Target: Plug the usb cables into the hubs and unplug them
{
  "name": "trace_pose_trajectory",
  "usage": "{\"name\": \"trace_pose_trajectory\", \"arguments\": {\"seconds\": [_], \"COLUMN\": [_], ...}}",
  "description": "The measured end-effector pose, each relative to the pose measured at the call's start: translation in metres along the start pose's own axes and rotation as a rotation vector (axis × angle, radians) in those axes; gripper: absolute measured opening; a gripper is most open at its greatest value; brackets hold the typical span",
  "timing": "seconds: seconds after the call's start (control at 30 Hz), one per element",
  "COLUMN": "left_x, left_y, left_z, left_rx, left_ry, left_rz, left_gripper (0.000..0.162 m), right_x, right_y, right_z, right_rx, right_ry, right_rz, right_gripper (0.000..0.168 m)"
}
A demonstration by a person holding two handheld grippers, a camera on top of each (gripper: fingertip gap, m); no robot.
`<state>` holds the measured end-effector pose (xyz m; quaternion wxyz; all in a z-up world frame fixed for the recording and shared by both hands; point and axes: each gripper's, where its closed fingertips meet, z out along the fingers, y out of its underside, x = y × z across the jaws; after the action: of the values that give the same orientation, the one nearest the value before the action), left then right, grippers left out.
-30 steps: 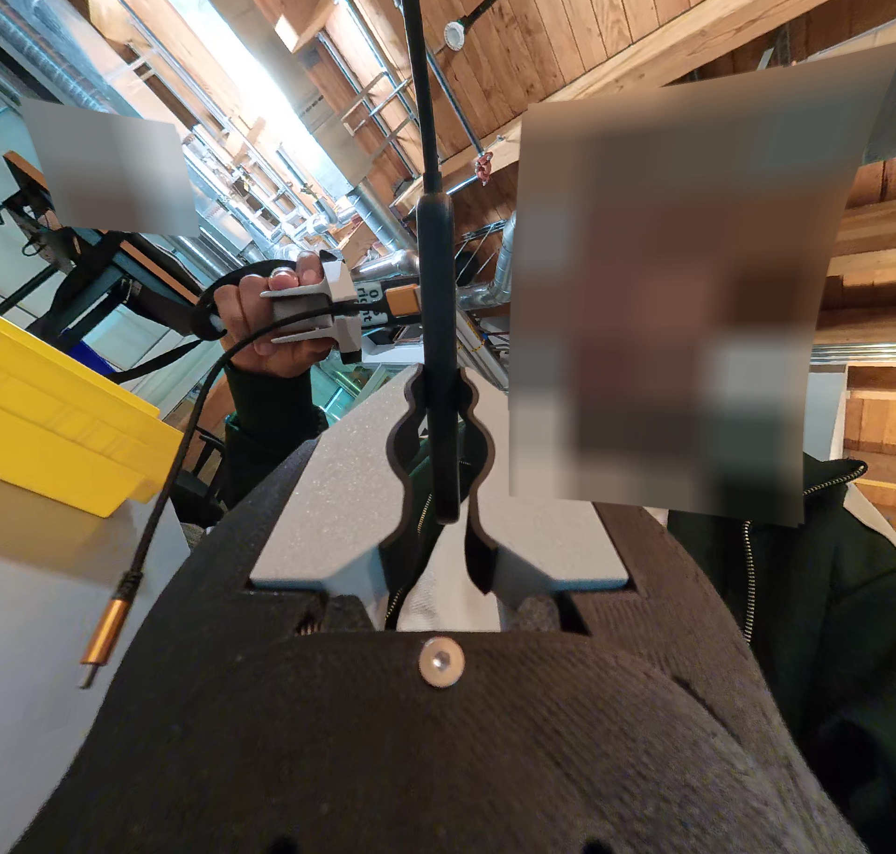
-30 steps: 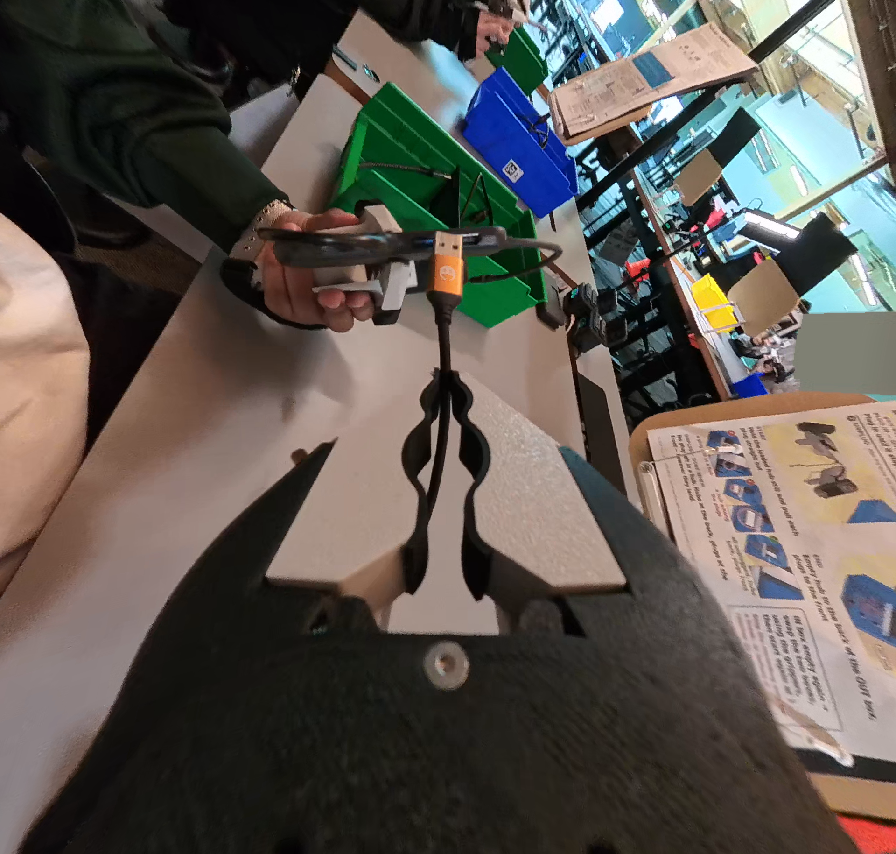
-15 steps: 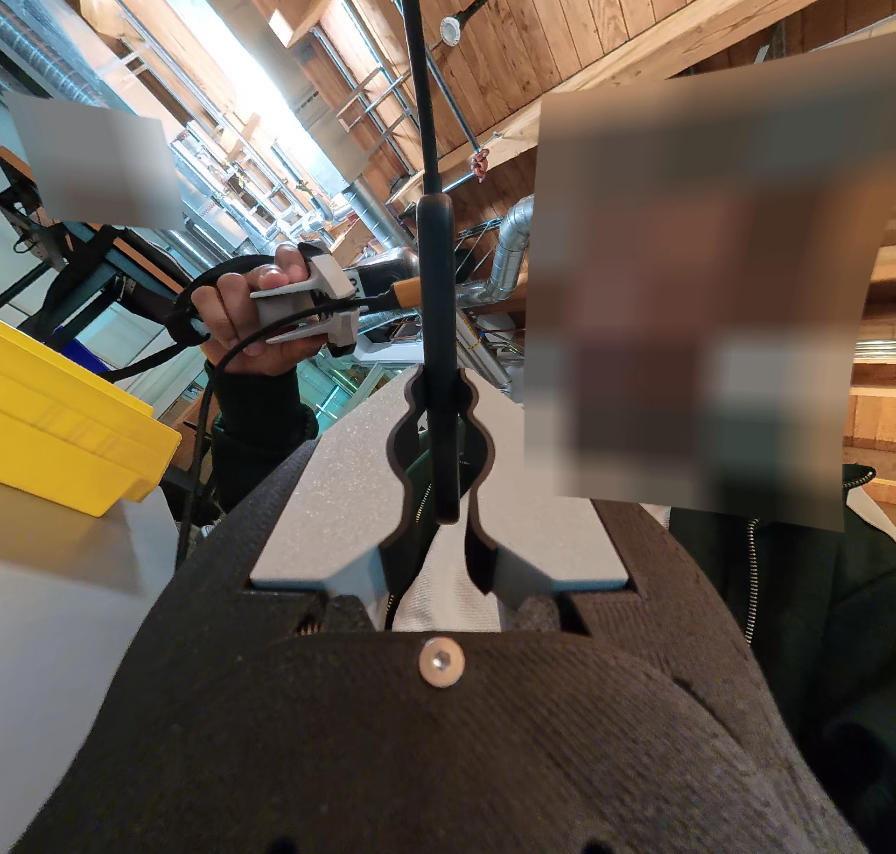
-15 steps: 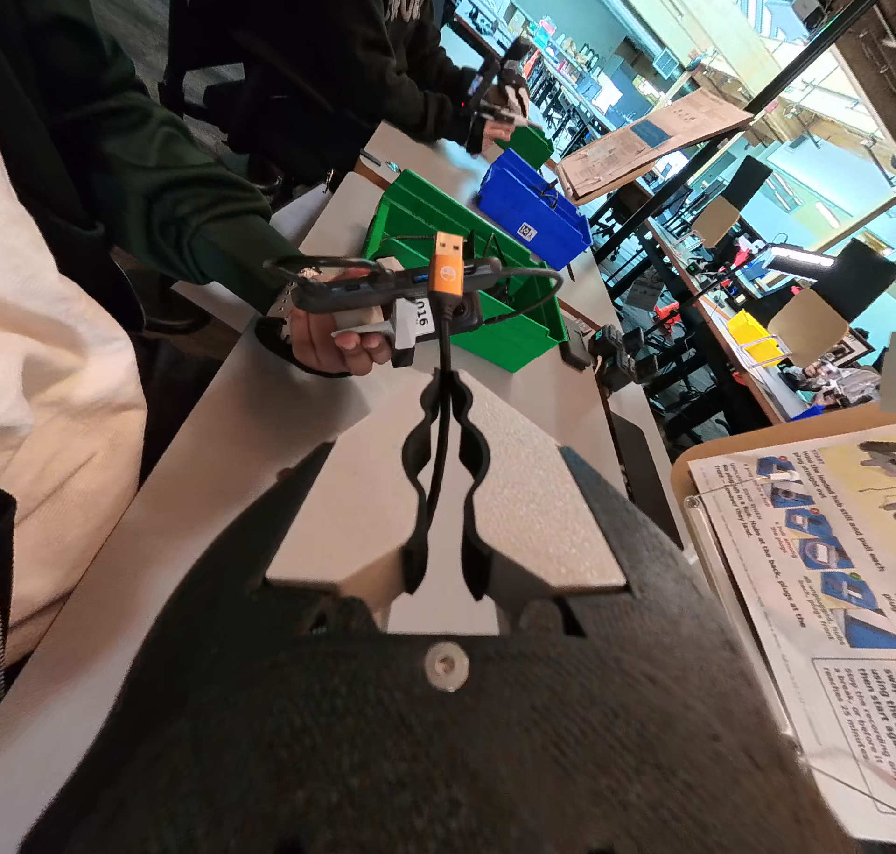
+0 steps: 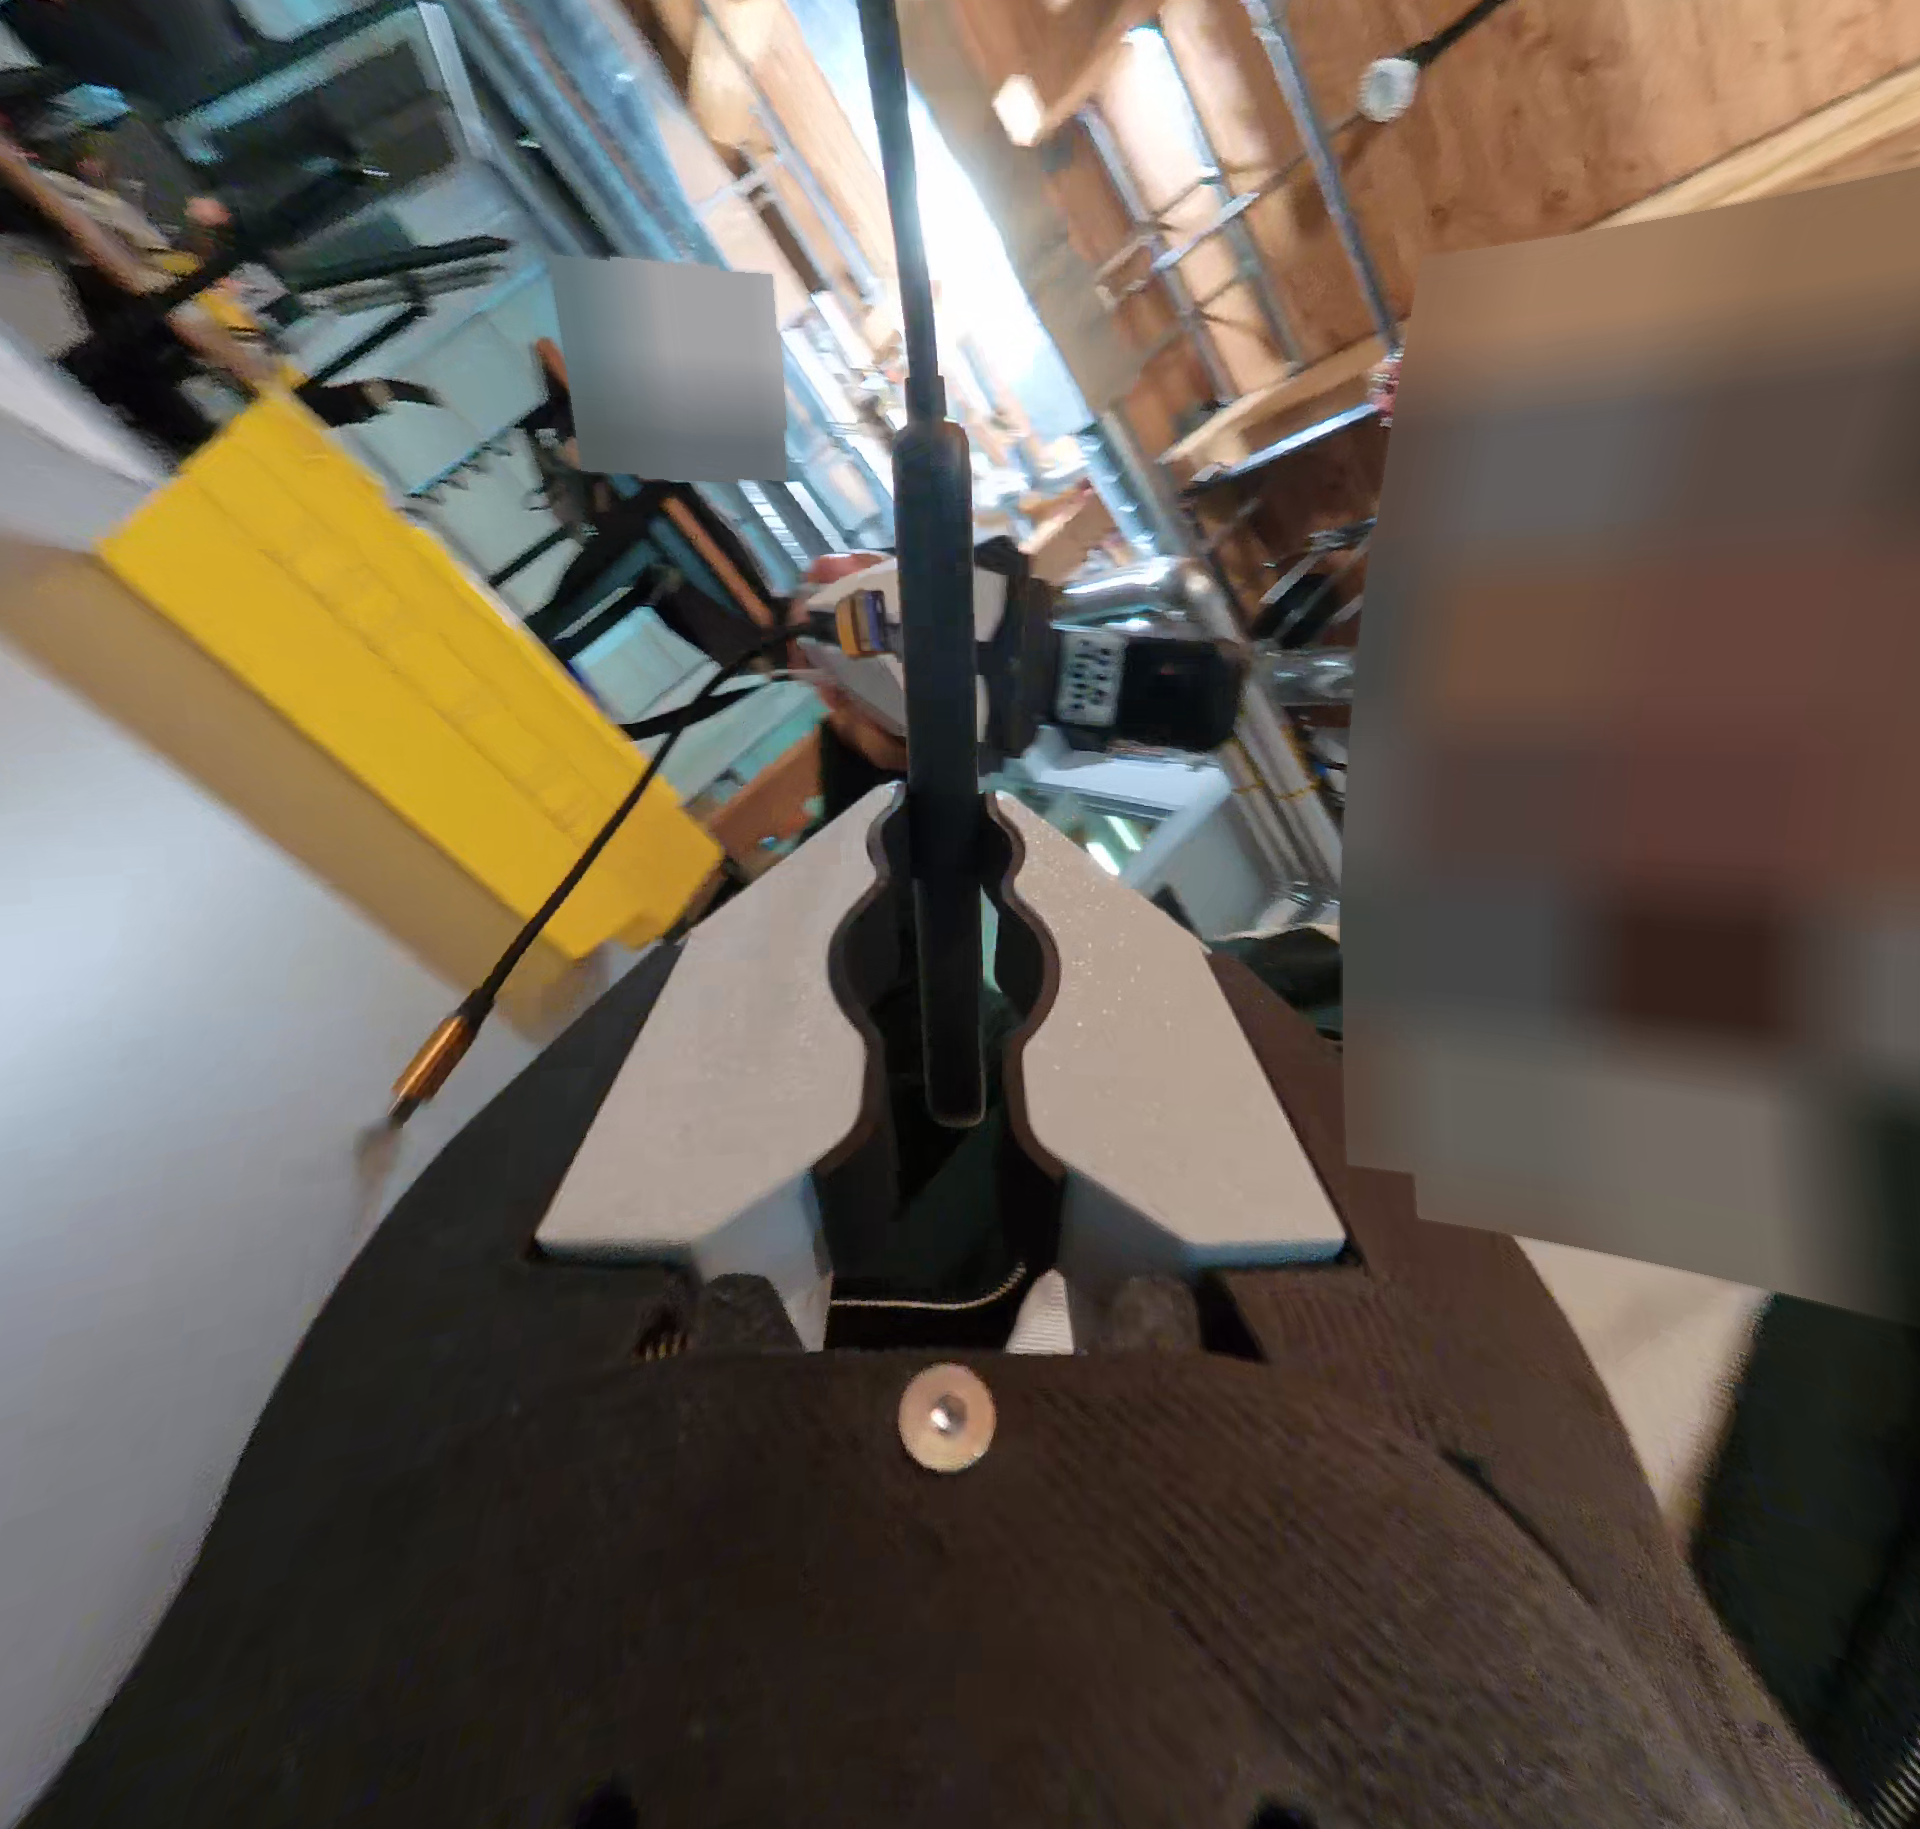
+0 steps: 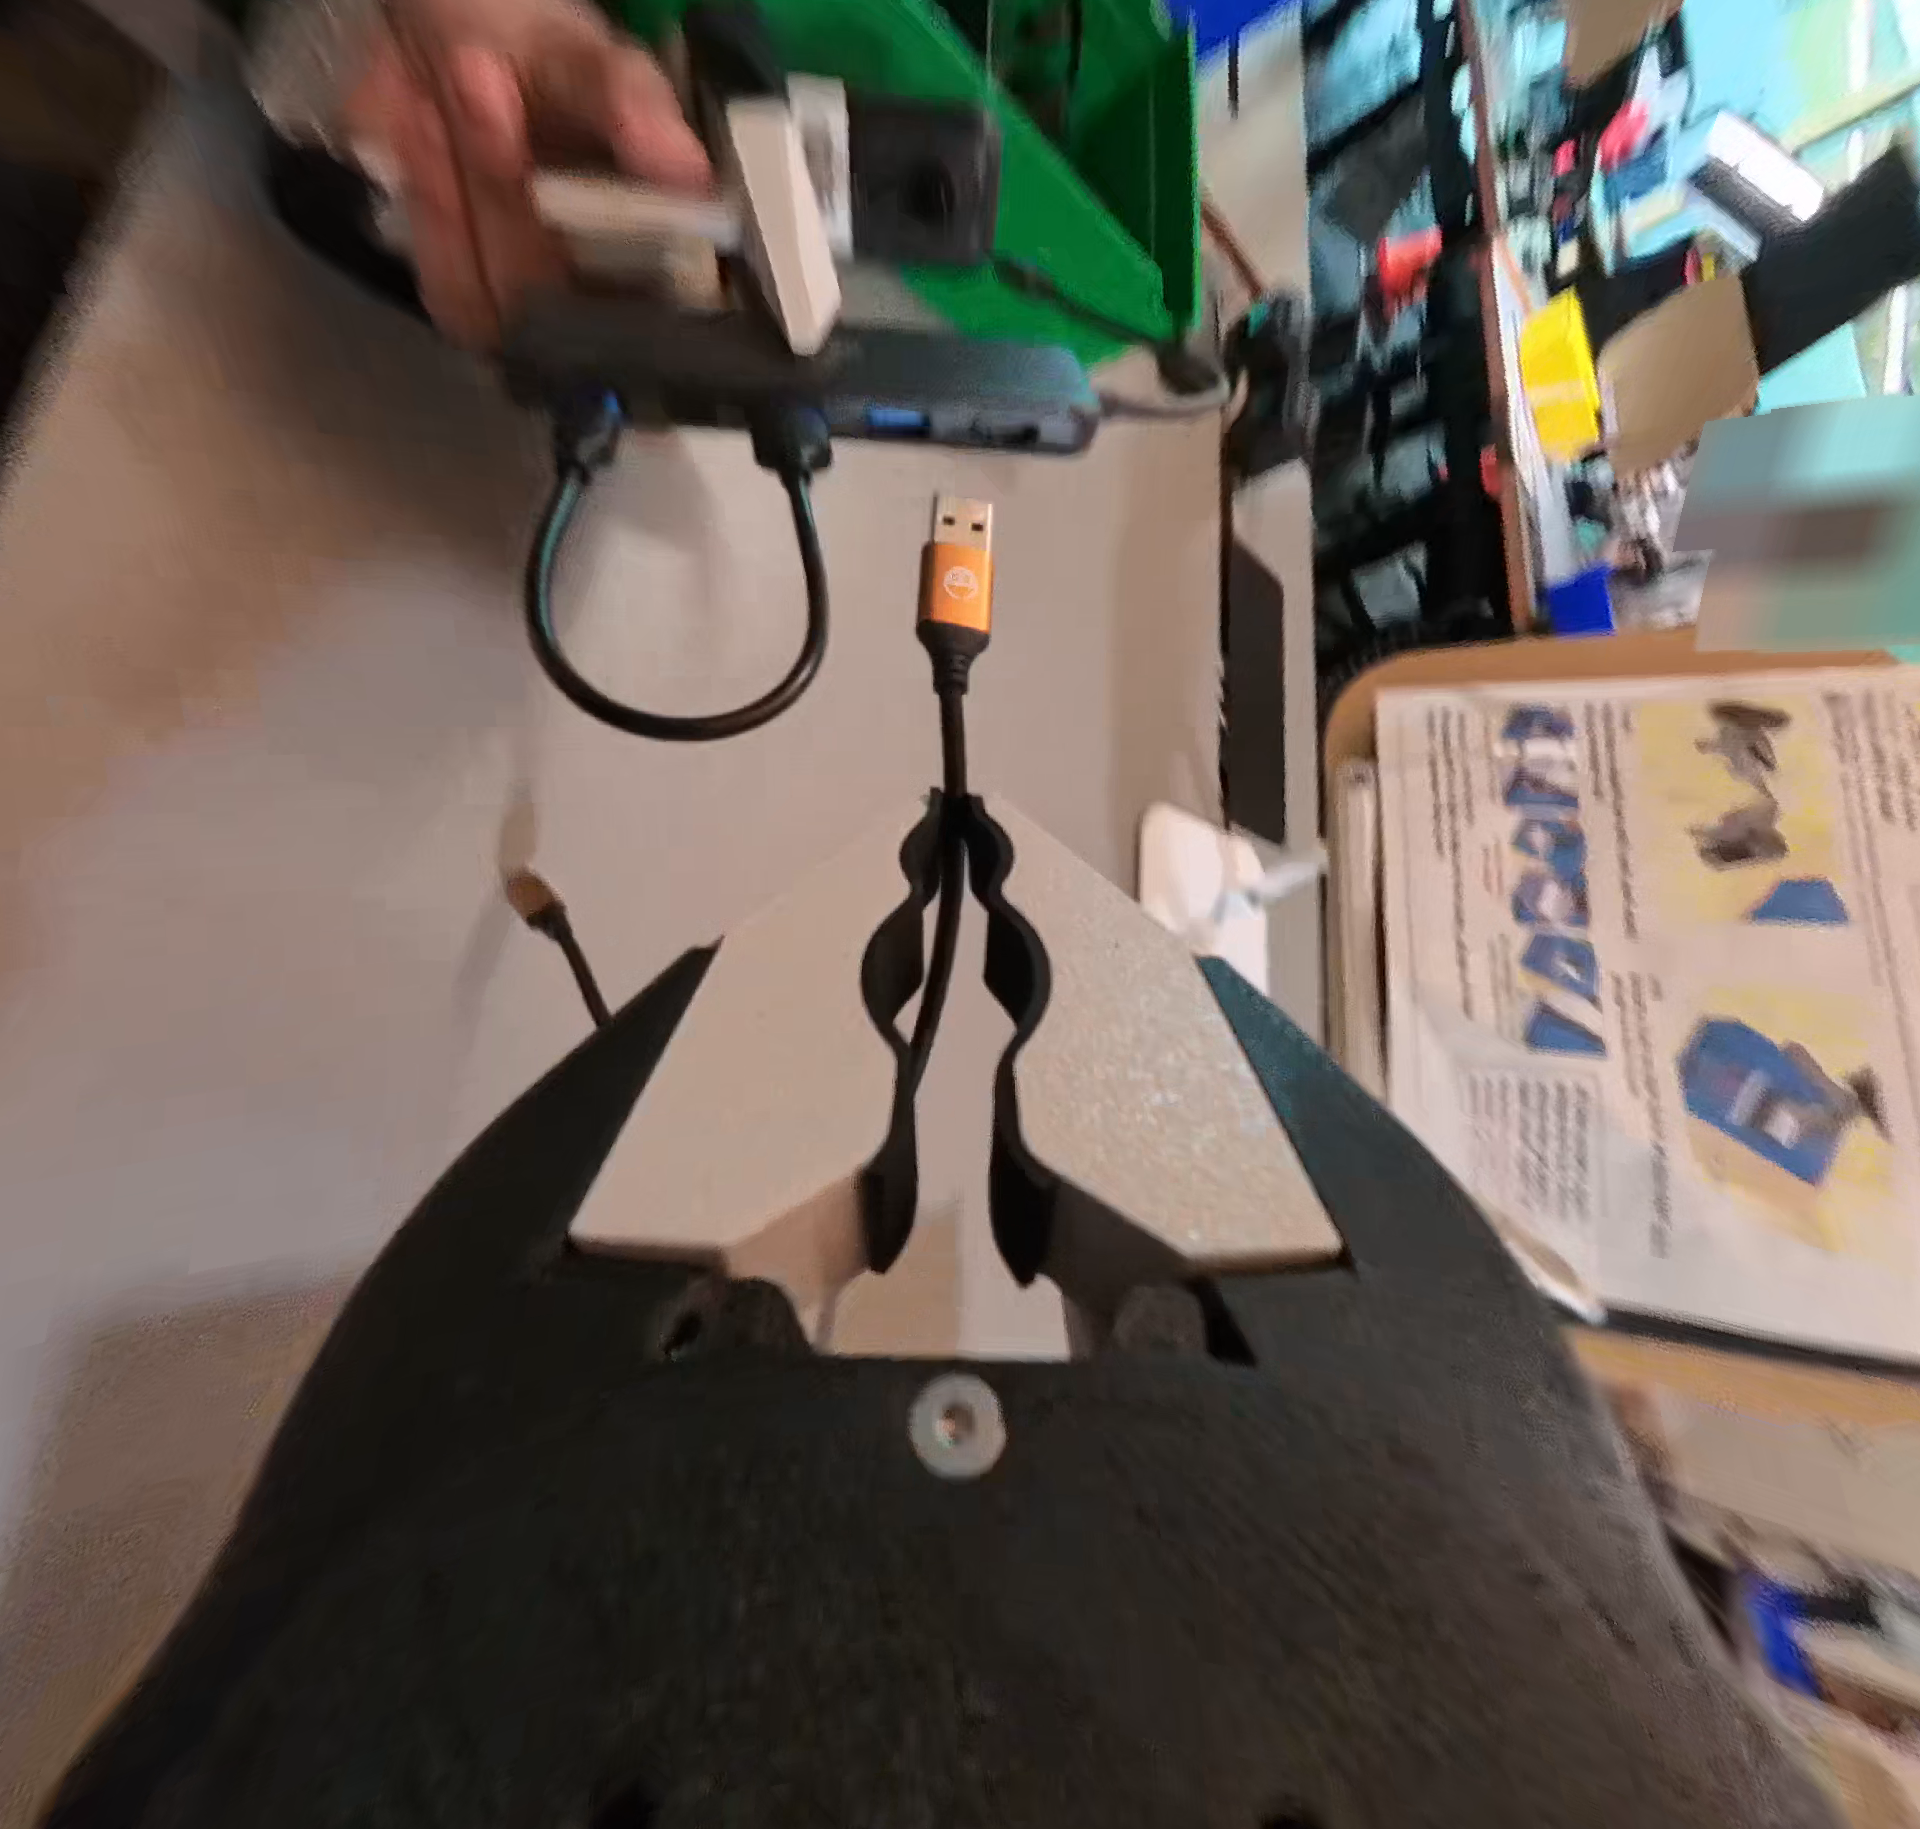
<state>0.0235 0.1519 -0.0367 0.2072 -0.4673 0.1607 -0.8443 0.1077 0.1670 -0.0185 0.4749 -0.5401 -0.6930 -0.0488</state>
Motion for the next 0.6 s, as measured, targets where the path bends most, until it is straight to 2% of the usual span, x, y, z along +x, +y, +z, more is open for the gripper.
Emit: {"name": "trace_pose_trajectory", "arguments": {"seconds": [0.03, 0.1, 0.17, 0.37, 0.6], "left_x": [-0.01, -0.027, -0.034, -0.046, -0.044], "left_y": [0.0, 0.001, 0.002, 0.01, 0.007], "left_z": [-0.002, -0.007, -0.008, -0.01, -0.01], "left_rx": [0.0, -0.009, -0.022, -0.073, -0.059], "left_ry": [-0.061, -0.161, -0.206, -0.291, -0.278], "left_rz": [-0.002, -0.004, 0.002, 0.028, 0.033], "left_gripper": [0.01, 0.009, 0.009, 0.009, 0.009], "right_x": [0.001, 0.001, -0.004, -0.018, -0.025], "right_y": [0.011, 0.028, 0.032, 0.023, 0.018], "right_z": [0.003, 0.008, 0.013, 0.02, 0.023], "right_rx": [-0.081, -0.205, -0.246, -0.203, -0.174], "right_ry": [0.017, 0.04, 0.032, -0.03, -0.068], "right_rz": [-0.038, -0.104, -0.141, -0.149, -0.128], "right_gripper": [0.002, 0.002, 0.002, 0.002, 0.002]}}
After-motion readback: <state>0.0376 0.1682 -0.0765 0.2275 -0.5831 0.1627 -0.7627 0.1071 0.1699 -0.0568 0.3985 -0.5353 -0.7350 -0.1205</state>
